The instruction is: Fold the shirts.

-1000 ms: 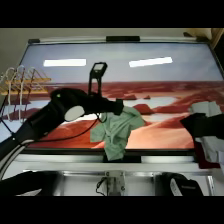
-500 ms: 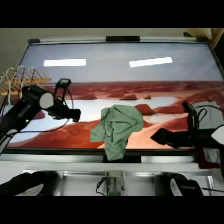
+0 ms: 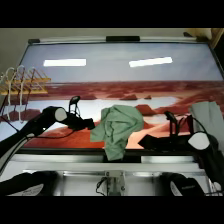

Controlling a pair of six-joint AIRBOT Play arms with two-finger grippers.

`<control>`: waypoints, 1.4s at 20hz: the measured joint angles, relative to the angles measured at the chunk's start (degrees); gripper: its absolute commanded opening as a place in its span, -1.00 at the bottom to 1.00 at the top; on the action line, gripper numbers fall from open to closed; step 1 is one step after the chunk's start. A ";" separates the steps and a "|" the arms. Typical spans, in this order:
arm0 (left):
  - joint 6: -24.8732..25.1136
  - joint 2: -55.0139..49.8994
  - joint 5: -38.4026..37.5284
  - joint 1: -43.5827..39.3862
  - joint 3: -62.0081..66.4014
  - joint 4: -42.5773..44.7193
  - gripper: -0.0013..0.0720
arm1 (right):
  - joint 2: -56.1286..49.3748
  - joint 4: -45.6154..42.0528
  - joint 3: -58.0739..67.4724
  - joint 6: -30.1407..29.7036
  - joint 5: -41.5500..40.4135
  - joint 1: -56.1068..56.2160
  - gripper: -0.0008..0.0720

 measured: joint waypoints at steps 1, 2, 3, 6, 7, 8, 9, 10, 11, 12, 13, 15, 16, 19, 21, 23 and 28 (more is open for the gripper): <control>1.46 -0.61 1.14 -0.02 -0.17 -2.16 0.70 | -1.09 -0.37 -0.13 1.55 -2.21 2.75 0.76; 2.93 -1.09 1.88 -0.11 -0.28 -4.00 0.70 | -2.78 -0.61 -0.22 2.99 -4.52 5.66 0.76; 4.39 -1.49 2.58 -0.13 -0.37 -5.81 0.70 | -4.74 -0.90 -0.26 4.17 -6.56 8.26 0.76; 7.21 -2.45 3.72 -0.13 -0.55 -9.22 0.70 | -12.31 0.61 -0.37 6.56 -13.44 15.52 0.76; 7.96 -2.80 4.04 -0.13 -0.57 -9.90 0.70 | -14.88 1.62 -0.37 6.86 -15.67 17.68 0.76; 8.48 -3.08 4.07 -0.13 -0.59 -10.43 0.69 | -17.27 3.04 -0.37 7.26 -18.05 19.63 0.76; 9.05 -3.32 4.13 -0.11 -0.59 -10.78 0.57 | -19.19 3.93 -0.37 7.32 -19.74 21.18 0.76; 9.64 -3.48 4.13 -0.13 -0.59 -11.06 0.30 | -21.05 4.94 -0.37 7.52 -21.49 22.64 0.75; 10.14 -3.67 4.13 -0.13 -0.59 -11.30 0.27 | -22.58 5.55 -0.37 7.76 -22.86 23.80 0.76; 10.56 -3.74 4.09 -0.13 -0.59 -11.47 0.04 | -23.98 6.29 -0.37 7.80 -24.17 24.98 0.76; 10.75 -3.80 4.11 -0.13 -0.59 -11.67 -0.20 | -25.11 6.95 -0.37 7.87 -25.42 26.01 0.76; 11.15 -3.89 4.07 -0.13 -0.59 -11.74 -0.63 | -27.04 8.74 -0.35 7.98 -28.02 28.00 0.75; 11.32 -3.91 4.07 -0.13 -0.59 -11.80 -0.67 | -28.00 10.05 -0.33 8.02 -29.09 28.89 0.76; 11.52 -3.96 4.04 -0.13 -0.59 -11.91 -0.88 | -30.40 12.98 -0.22 8.11 -31.56 30.95 0.72; 11.74 -3.96 4.00 -0.13 -0.59 -11.93 -0.88 | -31.74 13.81 -0.35 8.09 -32.81 32.02 -0.46; 12.41 -3.82 4.00 -0.11 -0.59 -11.93 -0.88 | -32.46 13.99 -0.44 8.02 -34.10 32.70 -0.78; 14.40 -1.42 3.85 0.68 0.39 -11.69 -0.89 | -30.10 12.41 0.17 6.71 -34.80 33.22 -0.78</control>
